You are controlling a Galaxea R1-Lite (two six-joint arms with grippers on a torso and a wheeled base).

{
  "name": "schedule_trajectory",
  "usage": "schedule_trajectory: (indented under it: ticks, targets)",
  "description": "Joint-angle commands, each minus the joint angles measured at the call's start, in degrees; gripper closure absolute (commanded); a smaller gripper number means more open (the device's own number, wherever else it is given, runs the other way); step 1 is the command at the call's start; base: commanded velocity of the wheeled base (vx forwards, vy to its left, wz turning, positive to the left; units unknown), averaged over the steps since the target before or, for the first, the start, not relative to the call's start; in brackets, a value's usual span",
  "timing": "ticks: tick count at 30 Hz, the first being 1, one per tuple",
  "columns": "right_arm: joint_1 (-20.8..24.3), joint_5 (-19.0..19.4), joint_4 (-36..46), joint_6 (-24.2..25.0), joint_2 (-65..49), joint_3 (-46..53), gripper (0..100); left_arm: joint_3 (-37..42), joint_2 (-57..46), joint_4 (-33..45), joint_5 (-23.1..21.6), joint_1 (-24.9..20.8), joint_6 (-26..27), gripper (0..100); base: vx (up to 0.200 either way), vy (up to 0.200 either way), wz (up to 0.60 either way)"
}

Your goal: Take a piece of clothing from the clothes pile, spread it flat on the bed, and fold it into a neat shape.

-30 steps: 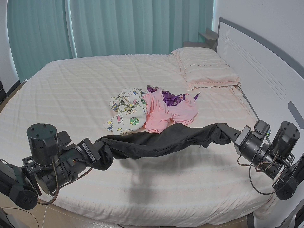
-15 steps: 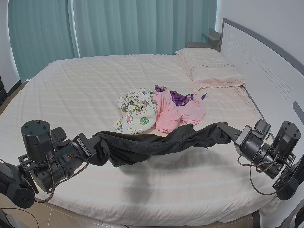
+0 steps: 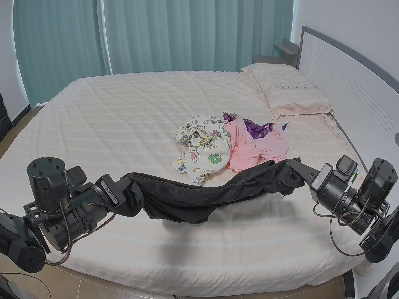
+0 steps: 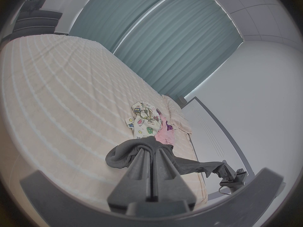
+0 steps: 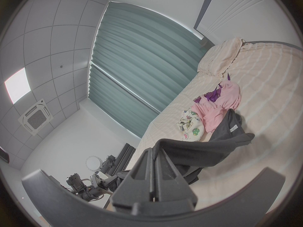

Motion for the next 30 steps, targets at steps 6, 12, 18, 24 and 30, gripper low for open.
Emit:
schedule_trajectory:
  ticks: [6,12,18,24,30]
  targets:
    - [0.29,0.02,-0.49,-0.04,-0.40,0.26,100,-0.02,-0.06,-0.02,0.13,-0.02,-0.01,100,0.000,0.200,0.00]
    - [1.78,0.02,-0.49,-0.21,-2.07,0.96,100,-0.02,-0.15,-0.02,0.13,0.07,-0.01,100,0.000,0.200,0.00]
    - [1.78,0.11,-0.49,-0.12,-1.98,0.96,100,-0.02,-0.15,-0.02,0.13,0.16,-0.01,100,0.000,0.200,0.00]
    - [1.78,0.11,-0.49,-0.12,-1.98,0.96,100,-0.11,-0.15,-0.02,0.13,0.68,0.08,100,0.000,0.200,0.00]
    - [2.49,0.11,-0.49,-0.12,-1.98,0.96,100,-0.02,-0.68,-0.02,0.13,0.77,0.08,100,0.000,0.200,0.00]
